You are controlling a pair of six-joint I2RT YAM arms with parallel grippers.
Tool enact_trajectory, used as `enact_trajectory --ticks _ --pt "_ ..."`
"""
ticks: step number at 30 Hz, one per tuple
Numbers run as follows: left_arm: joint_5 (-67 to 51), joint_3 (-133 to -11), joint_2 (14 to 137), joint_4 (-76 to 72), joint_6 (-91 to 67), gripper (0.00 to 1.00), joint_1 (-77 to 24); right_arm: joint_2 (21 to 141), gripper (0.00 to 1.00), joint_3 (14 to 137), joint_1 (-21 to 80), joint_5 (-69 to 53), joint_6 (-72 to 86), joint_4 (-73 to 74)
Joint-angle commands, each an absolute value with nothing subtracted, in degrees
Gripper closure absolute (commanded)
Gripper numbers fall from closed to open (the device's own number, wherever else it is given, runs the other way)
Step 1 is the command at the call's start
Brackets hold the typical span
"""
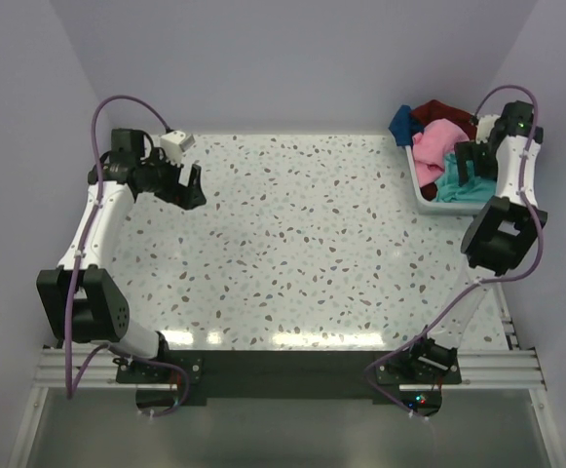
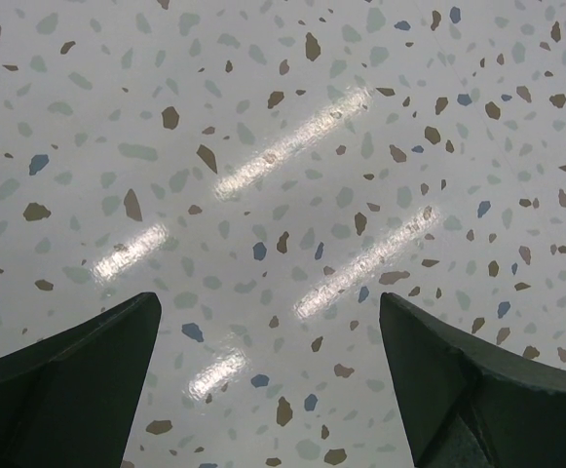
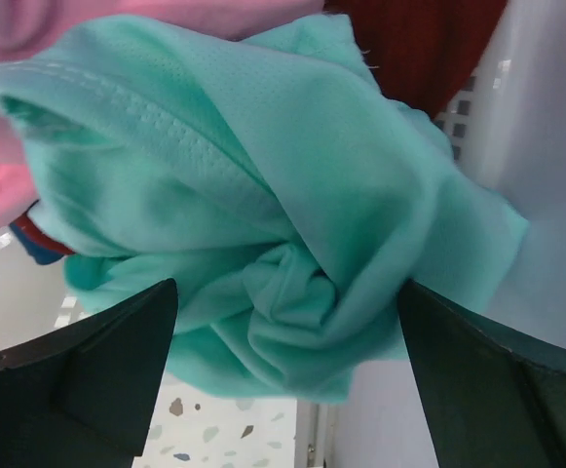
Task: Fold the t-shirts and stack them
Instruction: Grab the tshirt from the pile, then move the tshirt to the center of the board
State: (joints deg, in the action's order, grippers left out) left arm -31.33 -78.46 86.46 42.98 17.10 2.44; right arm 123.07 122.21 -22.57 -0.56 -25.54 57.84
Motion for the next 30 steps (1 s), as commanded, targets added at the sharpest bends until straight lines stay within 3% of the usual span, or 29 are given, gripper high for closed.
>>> enact_trajectory --ticks 1,3,6,7,9,10,12,15,19,26,30 --pt "-32.1 -80.9 86.4 43.2 16.7 0.0 2.0 125.5 0.01 124.1 -22.7 1.1 -26.5 58.2" --pt "-32.2 -80.9 86.3 42.9 16.5 0.0 2.0 125.6 0.06 124.2 -22.7 1.1 -26.5 58.8" --pt "-32.3 -80.8 85.8 42.6 16.2 0.0 2.0 124.4 0.27 124.6 -22.7 0.7 -26.5 60.5" --pt "-32.0 -80.7 85.5 42.5 16.1 0.0 2.0 123.7 0.45 124.9 -22.7 0.4 -26.5 61.2" --pt "-32.0 -80.7 85.2 42.2 15.6 0.0 1.9 120.2 0.65 124.7 -22.7 -0.6 -26.5 62.6" --pt "-32.2 -80.8 84.8 42.2 15.4 0.0 2.0 118.8 0.82 124.3 -22.7 -1.0 -26.5 62.6" --pt "-32.1 -80.9 84.6 41.8 14.8 0.0 2.0 115.2 0.98 124.7 -22.7 -2.3 -26.6 63.6" --pt "-32.3 -81.8 84.6 41.8 14.2 0.0 2.0 112.4 1.0 129.3 -22.5 -6.3 -26.5 68.4" --pt "-33.5 -83.6 84.7 41.7 13.0 0.0 2.2 109.0 1.0 134.9 -20.9 -21.1 -27.2 74.3" --pt "-36.3 -84.6 84.4 41.3 9.7 0.0 2.8 98.4 1.0 131.4 -0.9 -27.1 -25.9 69.5" --pt "-38.0 -84.8 83.6 40.7 8.3 0.0 4.4 97.5 1.0 136.1 9.9 -29.8 -21.9 65.4"
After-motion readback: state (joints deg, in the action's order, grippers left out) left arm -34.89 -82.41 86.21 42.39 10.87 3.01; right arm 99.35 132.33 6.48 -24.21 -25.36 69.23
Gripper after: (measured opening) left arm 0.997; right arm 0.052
